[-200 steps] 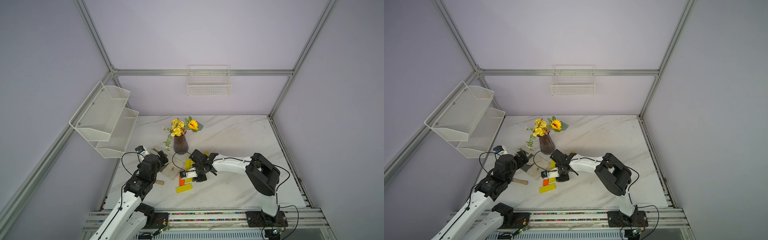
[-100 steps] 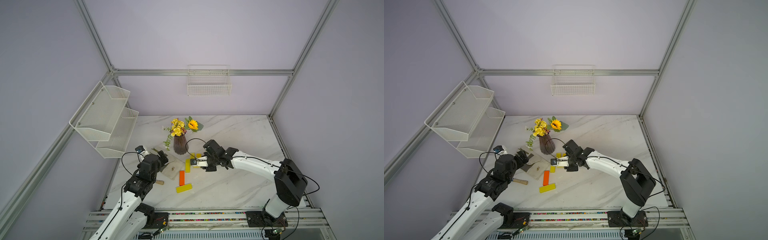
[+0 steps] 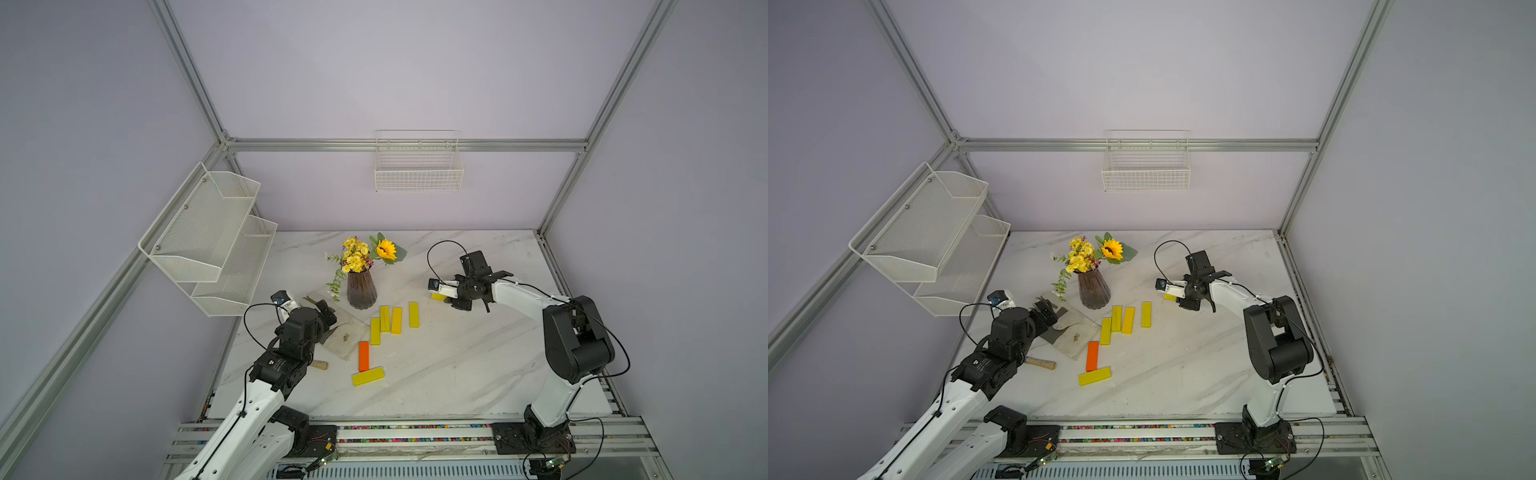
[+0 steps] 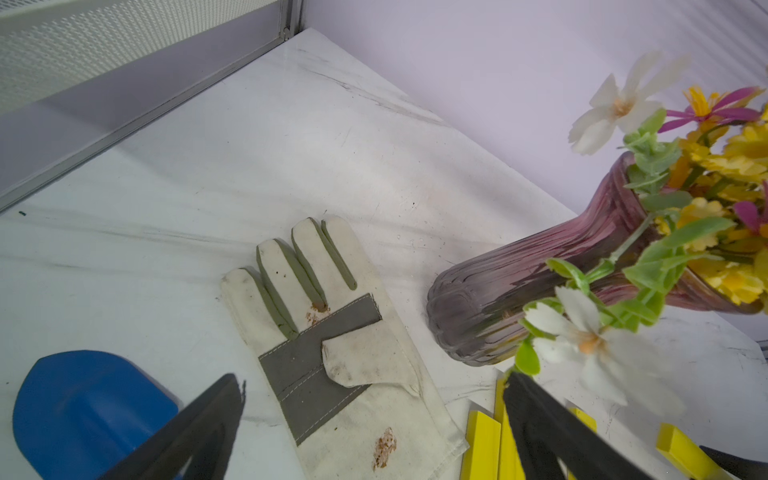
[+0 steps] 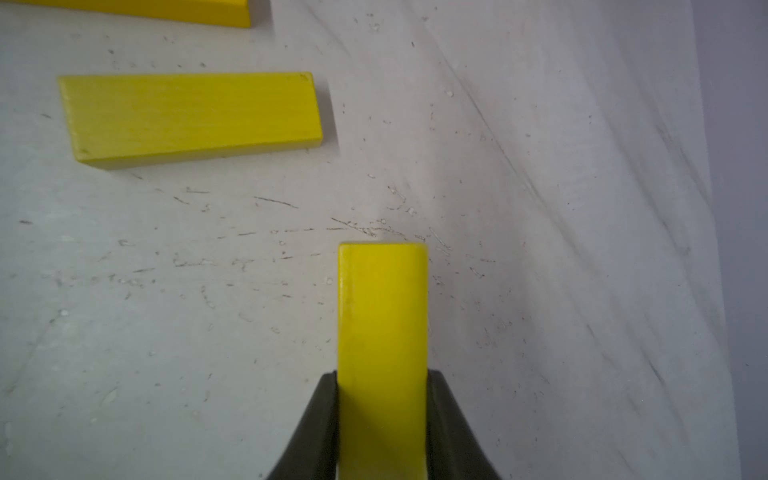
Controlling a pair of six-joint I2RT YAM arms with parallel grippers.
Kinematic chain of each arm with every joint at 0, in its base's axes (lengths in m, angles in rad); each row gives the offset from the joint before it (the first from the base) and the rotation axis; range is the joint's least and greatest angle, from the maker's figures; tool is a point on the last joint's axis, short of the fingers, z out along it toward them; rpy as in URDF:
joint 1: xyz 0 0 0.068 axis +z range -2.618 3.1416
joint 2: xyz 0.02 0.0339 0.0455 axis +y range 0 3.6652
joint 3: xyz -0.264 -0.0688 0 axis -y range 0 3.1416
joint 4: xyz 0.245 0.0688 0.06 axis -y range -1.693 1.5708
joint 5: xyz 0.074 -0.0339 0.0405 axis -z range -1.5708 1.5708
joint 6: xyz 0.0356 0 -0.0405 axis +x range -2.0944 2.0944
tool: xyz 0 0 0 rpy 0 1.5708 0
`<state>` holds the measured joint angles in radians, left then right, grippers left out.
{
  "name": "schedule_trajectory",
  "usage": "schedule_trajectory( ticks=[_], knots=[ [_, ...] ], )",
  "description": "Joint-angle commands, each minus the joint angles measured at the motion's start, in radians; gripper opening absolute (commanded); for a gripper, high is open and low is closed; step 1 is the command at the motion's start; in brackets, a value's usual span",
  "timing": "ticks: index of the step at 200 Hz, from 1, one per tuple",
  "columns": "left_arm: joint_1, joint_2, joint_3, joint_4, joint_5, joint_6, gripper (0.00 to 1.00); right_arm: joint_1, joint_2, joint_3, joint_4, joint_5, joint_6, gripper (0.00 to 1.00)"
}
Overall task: Assemble the number 8 with building blocks
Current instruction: Assemble the building block at the center of the board.
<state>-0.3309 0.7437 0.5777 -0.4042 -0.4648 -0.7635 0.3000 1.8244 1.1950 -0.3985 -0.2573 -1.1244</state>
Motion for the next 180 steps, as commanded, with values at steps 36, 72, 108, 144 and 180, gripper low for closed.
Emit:
schedule_trajectory(
  ticks=[36,72,108,144,180],
  knots=[
    [-0.007,0.023,0.039,0.041,-0.022,0.021,1.00,-0.036,0.135,0.132,0.012,-0.136,-0.122,0.21],
    [-0.006,0.028,0.029,0.054,-0.023,0.023,1.00,-0.035,0.187,0.174,-0.019,-0.171,-0.185,0.23],
    [-0.007,0.034,0.029,0.056,-0.023,0.029,1.00,-0.033,0.236,0.209,-0.040,-0.192,-0.230,0.23],
    [-0.006,0.035,0.027,0.062,-0.025,0.030,1.00,-0.031,0.273,0.229,-0.051,-0.218,-0.260,0.24],
    [-0.006,0.044,0.028,0.070,-0.026,0.033,1.00,-0.012,0.283,0.234,-0.055,-0.226,-0.274,0.25]
  ],
)
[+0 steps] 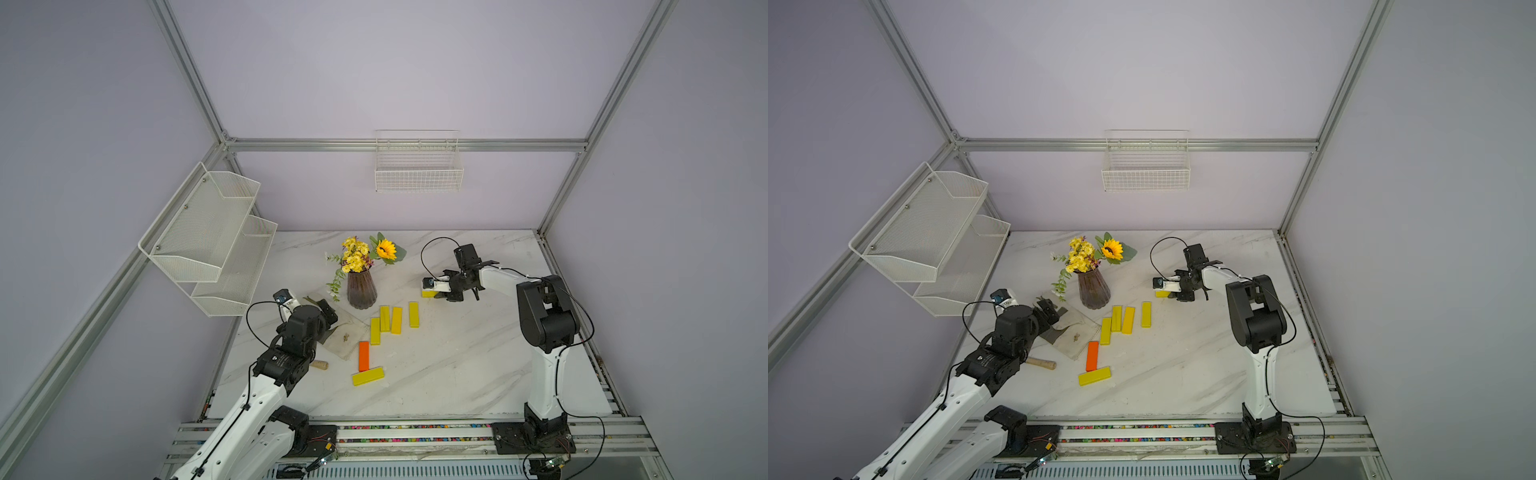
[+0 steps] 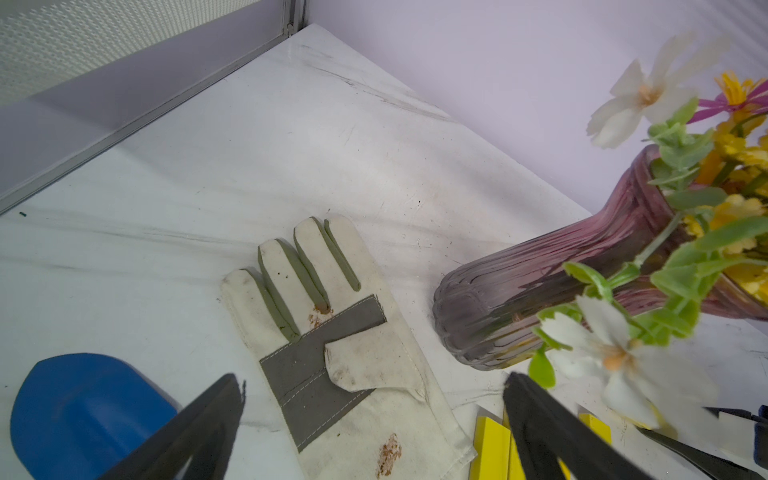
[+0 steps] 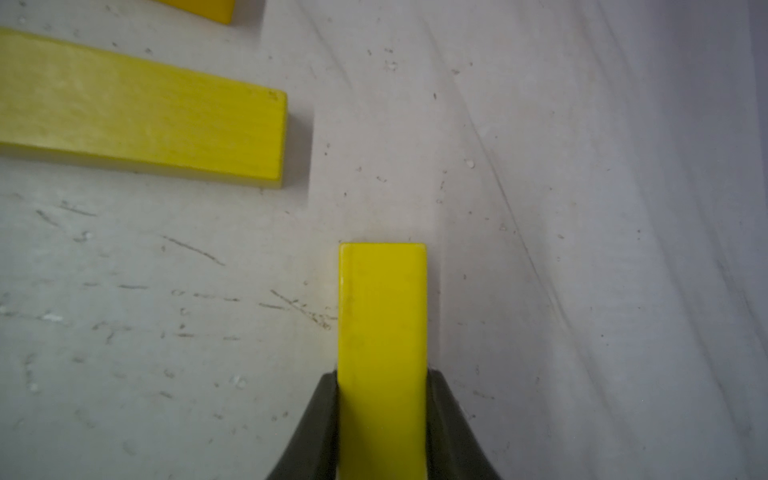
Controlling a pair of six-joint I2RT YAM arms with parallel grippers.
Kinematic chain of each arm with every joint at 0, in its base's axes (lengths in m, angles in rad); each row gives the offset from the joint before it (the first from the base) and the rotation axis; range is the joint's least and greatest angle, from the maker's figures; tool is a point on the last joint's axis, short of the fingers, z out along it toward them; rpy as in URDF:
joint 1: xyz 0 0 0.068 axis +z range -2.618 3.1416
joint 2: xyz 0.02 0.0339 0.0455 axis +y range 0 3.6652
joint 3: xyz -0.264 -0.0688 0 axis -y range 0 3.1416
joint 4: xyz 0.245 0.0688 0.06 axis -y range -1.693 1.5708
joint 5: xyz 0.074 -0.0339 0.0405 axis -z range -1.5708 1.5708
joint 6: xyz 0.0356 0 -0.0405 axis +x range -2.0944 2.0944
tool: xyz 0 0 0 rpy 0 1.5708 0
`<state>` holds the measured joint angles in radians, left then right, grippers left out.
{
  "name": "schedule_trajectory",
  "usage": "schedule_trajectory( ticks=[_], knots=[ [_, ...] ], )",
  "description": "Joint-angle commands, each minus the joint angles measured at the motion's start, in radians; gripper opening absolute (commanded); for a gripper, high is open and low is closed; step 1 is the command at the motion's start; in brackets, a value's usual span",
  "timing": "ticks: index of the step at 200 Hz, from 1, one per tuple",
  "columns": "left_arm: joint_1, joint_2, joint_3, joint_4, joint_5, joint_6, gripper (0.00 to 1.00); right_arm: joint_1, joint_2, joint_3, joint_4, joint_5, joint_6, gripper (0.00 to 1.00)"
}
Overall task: Assemble the number 8 with building blocks
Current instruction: Assemble the building block at the center of the board.
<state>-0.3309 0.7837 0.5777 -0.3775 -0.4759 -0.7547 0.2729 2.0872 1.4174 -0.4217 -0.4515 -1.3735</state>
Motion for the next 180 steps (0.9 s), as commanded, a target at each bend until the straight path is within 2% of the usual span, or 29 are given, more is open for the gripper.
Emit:
schedule_trajectory(
  ticks=[1,87,122,133,145,148,157,180],
  knots=[
    [-0.006,0.004,0.028,0.043,-0.016,0.025,1.00,0.015,0.021,0.012,-0.032,-0.032,-0.025,0.25],
    [-0.007,-0.009,0.021,0.046,-0.010,0.026,1.00,0.078,0.038,0.004,-0.047,-0.017,0.005,0.26],
    [-0.007,-0.021,0.018,0.047,-0.012,0.031,1.00,0.081,0.056,0.019,-0.058,0.006,0.039,0.29],
    [-0.005,-0.022,0.016,0.048,-0.014,0.031,1.00,0.082,0.056,0.019,-0.059,0.011,0.044,0.52],
    [-0.007,-0.024,0.016,0.046,-0.014,0.031,1.00,0.082,0.059,0.019,-0.058,0.013,0.053,0.56],
    [-0.006,-0.024,0.016,0.046,-0.015,0.031,1.00,0.082,0.060,0.019,-0.059,0.014,0.053,0.62],
    [-0.006,-0.024,0.016,0.047,-0.015,0.031,1.00,0.081,0.060,0.018,-0.058,0.018,0.054,0.95],
    [-0.006,-0.024,0.019,0.047,-0.017,0.032,1.00,0.081,0.060,0.027,-0.065,0.011,0.061,0.97]
  ],
)
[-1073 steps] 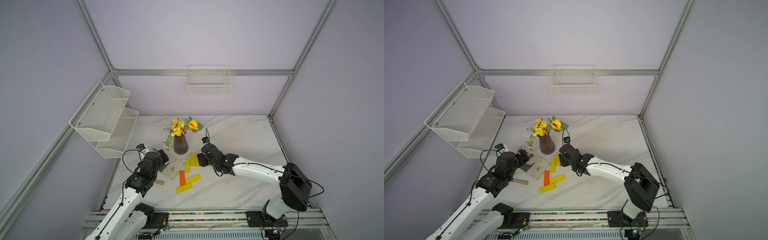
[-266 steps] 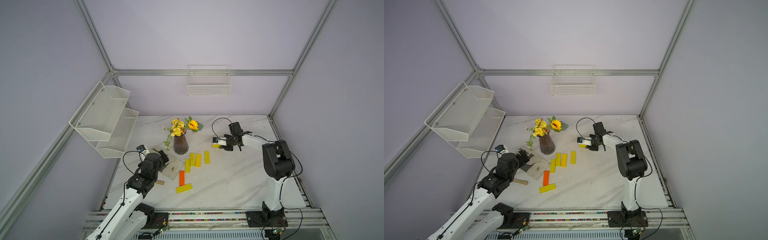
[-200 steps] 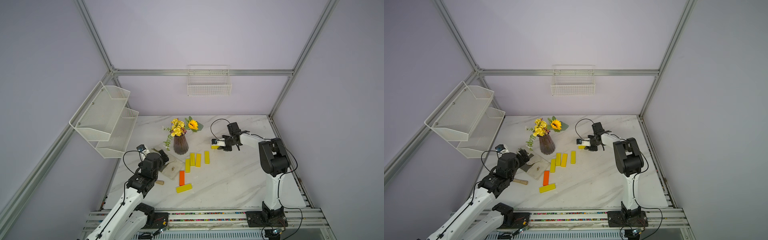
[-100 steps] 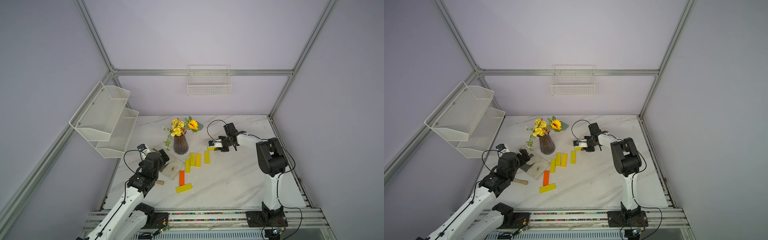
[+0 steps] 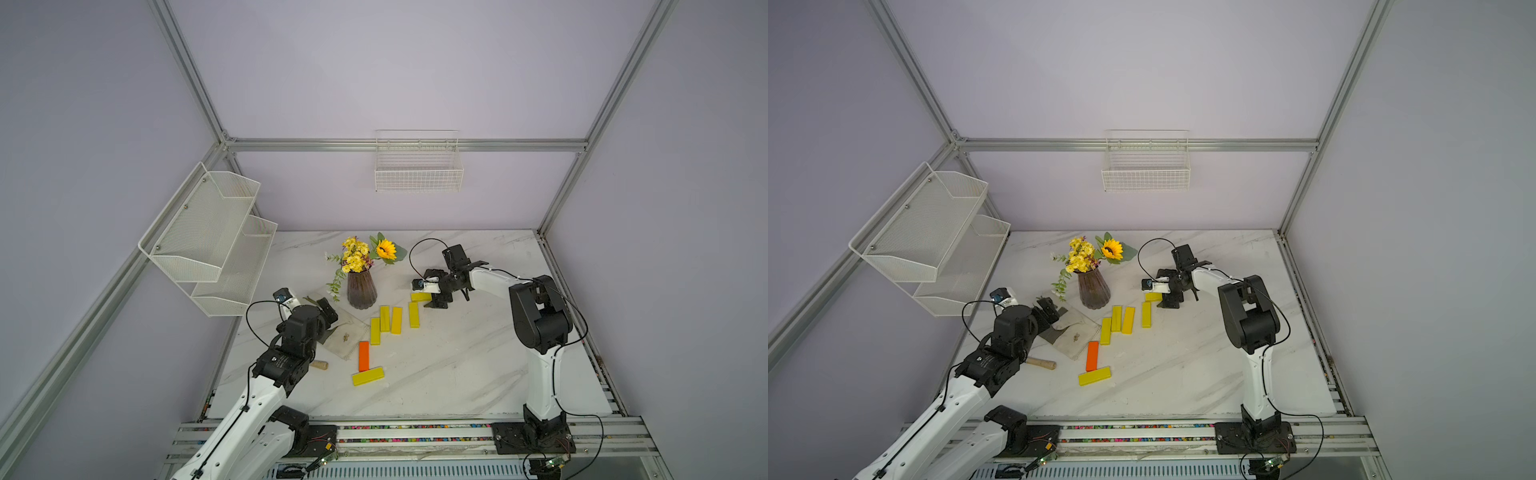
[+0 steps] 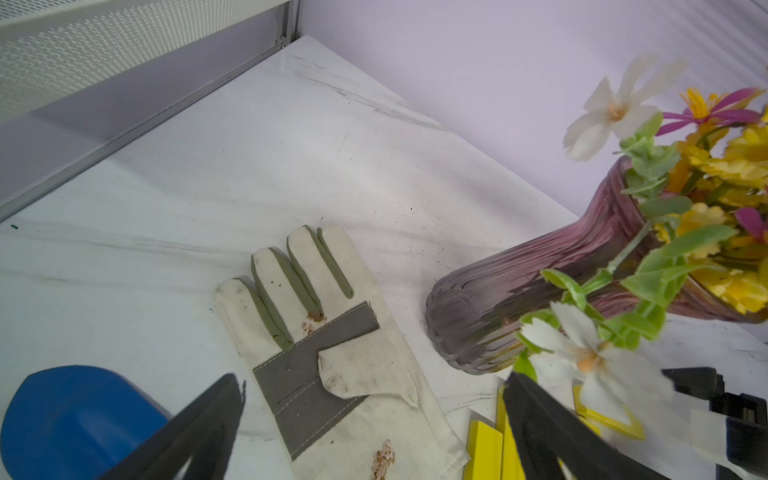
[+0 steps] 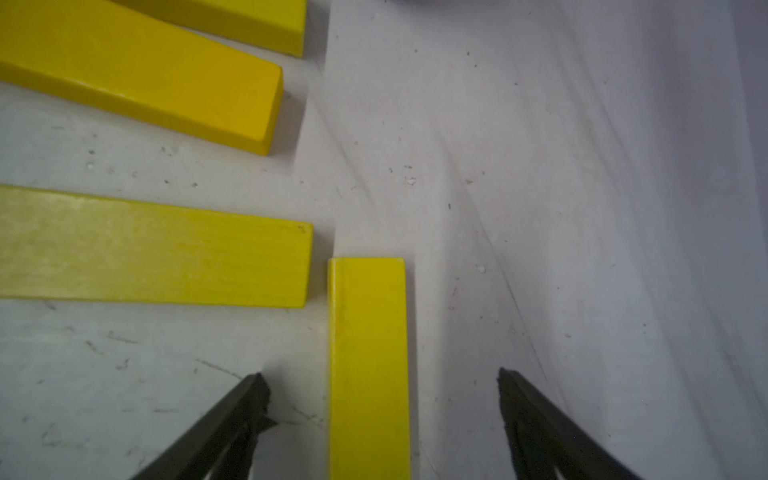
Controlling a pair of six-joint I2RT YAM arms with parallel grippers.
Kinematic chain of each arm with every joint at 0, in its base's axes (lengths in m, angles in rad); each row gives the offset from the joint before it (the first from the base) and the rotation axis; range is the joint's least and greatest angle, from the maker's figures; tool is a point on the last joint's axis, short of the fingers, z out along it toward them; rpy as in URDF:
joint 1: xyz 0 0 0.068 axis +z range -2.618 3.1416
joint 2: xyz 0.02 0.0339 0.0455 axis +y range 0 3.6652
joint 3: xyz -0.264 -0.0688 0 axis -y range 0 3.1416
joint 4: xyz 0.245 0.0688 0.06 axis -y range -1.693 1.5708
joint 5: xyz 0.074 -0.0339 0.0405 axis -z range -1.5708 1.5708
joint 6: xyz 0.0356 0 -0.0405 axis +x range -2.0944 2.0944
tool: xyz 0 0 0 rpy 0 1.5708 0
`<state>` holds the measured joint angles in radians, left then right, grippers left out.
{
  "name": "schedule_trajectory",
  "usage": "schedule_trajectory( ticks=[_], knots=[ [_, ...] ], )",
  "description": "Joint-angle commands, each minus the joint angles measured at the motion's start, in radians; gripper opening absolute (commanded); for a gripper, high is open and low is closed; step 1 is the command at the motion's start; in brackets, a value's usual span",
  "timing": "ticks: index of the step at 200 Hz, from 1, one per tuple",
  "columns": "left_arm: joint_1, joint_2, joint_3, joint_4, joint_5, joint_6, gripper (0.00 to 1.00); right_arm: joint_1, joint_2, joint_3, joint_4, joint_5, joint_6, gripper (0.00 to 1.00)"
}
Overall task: Assemble the number 8 with building blocks
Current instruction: Assemble the building block at the center of the board, then pick up the building block from the center of the board.
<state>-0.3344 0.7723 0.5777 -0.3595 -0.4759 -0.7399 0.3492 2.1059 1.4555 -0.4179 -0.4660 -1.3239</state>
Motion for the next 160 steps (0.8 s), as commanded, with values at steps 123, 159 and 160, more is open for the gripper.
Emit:
schedule_trajectory(
  ticks=[123,159,160],
  knots=[
    [-0.003,-0.093,0.020,0.011,-0.042,0.016,1.00,0.055,-0.619,-0.457,0.789,0.364,0.775,0.97],
    [-0.003,-0.132,0.040,-0.012,-0.048,0.017,1.00,0.099,-0.654,-0.232,0.400,0.302,1.240,0.98],
    [-0.003,-0.133,0.039,-0.012,-0.048,0.017,1.00,0.104,-0.652,-0.225,0.393,0.299,1.240,0.97]
  ],
)
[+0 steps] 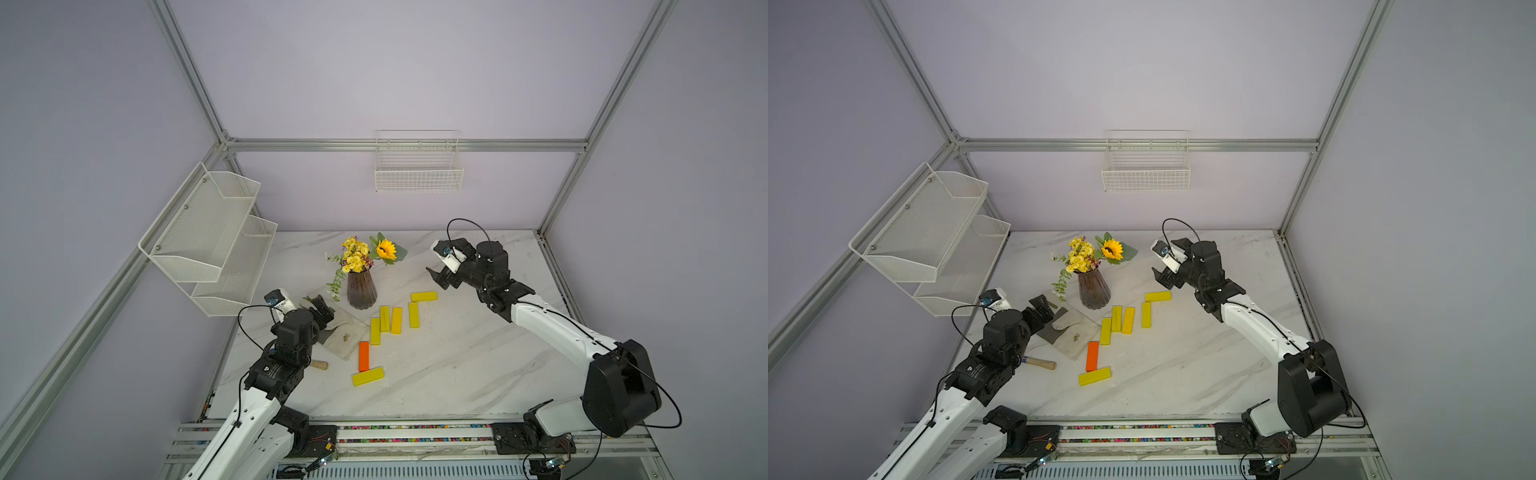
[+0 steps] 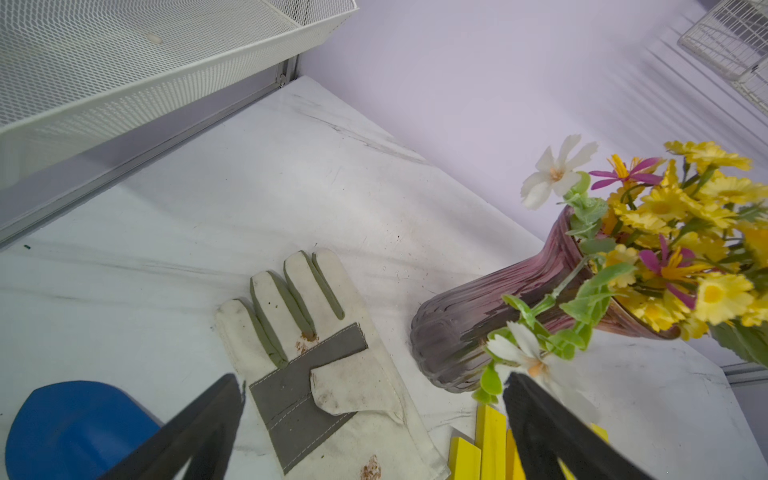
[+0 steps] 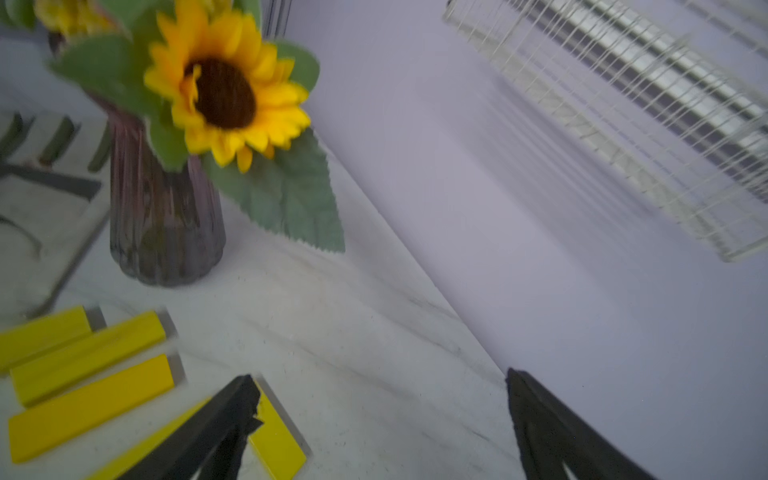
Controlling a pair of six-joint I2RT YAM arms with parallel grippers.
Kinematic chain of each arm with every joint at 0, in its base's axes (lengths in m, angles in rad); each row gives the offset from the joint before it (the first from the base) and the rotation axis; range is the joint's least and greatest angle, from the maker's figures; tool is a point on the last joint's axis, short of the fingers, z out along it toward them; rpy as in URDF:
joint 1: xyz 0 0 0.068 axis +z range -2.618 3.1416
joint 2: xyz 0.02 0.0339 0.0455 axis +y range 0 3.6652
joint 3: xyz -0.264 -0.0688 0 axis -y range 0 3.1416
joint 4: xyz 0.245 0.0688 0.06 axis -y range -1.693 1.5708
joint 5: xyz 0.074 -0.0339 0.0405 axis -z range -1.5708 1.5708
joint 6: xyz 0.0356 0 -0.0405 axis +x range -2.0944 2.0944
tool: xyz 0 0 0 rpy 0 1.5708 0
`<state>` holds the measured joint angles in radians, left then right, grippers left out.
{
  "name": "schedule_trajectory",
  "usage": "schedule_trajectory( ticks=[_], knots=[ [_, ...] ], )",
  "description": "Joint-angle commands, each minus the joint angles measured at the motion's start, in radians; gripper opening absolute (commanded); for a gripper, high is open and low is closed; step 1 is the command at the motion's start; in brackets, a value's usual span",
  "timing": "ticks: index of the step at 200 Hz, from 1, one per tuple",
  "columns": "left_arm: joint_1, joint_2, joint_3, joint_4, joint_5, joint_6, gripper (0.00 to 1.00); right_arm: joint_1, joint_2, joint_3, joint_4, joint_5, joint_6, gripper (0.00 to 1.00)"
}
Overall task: Assemble the number 8 with building blocks
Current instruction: Pick up the building block from the center of the board.
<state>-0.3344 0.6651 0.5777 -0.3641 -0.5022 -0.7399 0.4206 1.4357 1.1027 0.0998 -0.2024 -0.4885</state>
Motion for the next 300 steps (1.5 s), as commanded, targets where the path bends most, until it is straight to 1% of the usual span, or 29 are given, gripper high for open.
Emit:
schedule_trajectory(
  ticks=[1,5,11,25,33,40,50,62,92,110,115,133,143,184,227,263,300],
  knots=[
    [-0.003,-0.027,0.040,-0.008,-0.021,0.017,1.00,0.039,0.019,0.132,-0.135,0.027,0.404,0.97],
    [-0.003,-0.031,0.043,-0.010,-0.021,0.017,1.00,0.066,0.021,0.137,-0.173,0.004,0.392,0.97],
    [-0.003,-0.036,0.045,-0.011,-0.019,0.016,1.00,0.127,0.017,0.109,-0.175,0.003,0.358,0.97],
    [-0.003,-0.049,0.047,-0.011,-0.017,0.013,1.00,0.307,0.006,0.007,-0.130,0.093,0.214,0.97],
    [-0.003,-0.053,0.048,-0.011,-0.016,0.012,1.00,0.408,0.015,-0.033,-0.107,0.163,0.188,0.98],
    [-0.002,-0.058,0.049,-0.015,-0.014,0.011,1.00,0.471,0.039,-0.035,-0.116,0.210,0.209,0.97],
    [-0.004,-0.063,0.050,-0.018,-0.015,0.010,1.00,0.518,0.082,-0.001,-0.194,0.207,0.273,0.97],
    [-0.005,-0.067,0.050,-0.021,-0.012,0.009,1.00,0.560,0.127,0.029,-0.278,0.188,0.320,0.97],
    [-0.004,-0.065,0.060,-0.021,-0.016,0.009,1.00,0.675,0.210,0.022,-0.348,0.167,0.342,0.96],
    [-0.004,-0.063,0.069,-0.019,-0.023,0.010,1.00,0.694,0.244,0.025,-0.373,0.151,0.339,0.89],
    [-0.005,-0.063,0.069,-0.017,-0.024,0.010,1.00,0.694,0.253,0.028,-0.381,0.146,0.333,0.89],
    [-0.005,-0.064,0.070,-0.007,-0.028,0.010,1.00,0.697,0.293,0.049,-0.417,0.125,0.294,0.80],
    [-0.004,-0.064,0.070,-0.003,-0.029,0.008,1.00,0.699,0.319,0.062,-0.429,0.117,0.269,0.78],
    [-0.004,-0.064,0.061,0.005,-0.029,0.007,1.00,0.706,0.412,0.101,-0.429,0.113,0.186,0.76],
    [-0.004,-0.076,0.053,0.005,-0.036,0.004,1.00,0.706,0.492,0.149,-0.467,0.080,0.152,0.76],
    [-0.004,-0.074,0.051,0.006,-0.039,0.007,1.00,0.706,0.506,0.154,-0.474,0.060,0.138,0.76],
    [-0.004,-0.072,0.045,0.011,-0.042,0.003,1.00,0.707,0.523,0.157,-0.476,0.039,0.113,0.73]
  ],
)
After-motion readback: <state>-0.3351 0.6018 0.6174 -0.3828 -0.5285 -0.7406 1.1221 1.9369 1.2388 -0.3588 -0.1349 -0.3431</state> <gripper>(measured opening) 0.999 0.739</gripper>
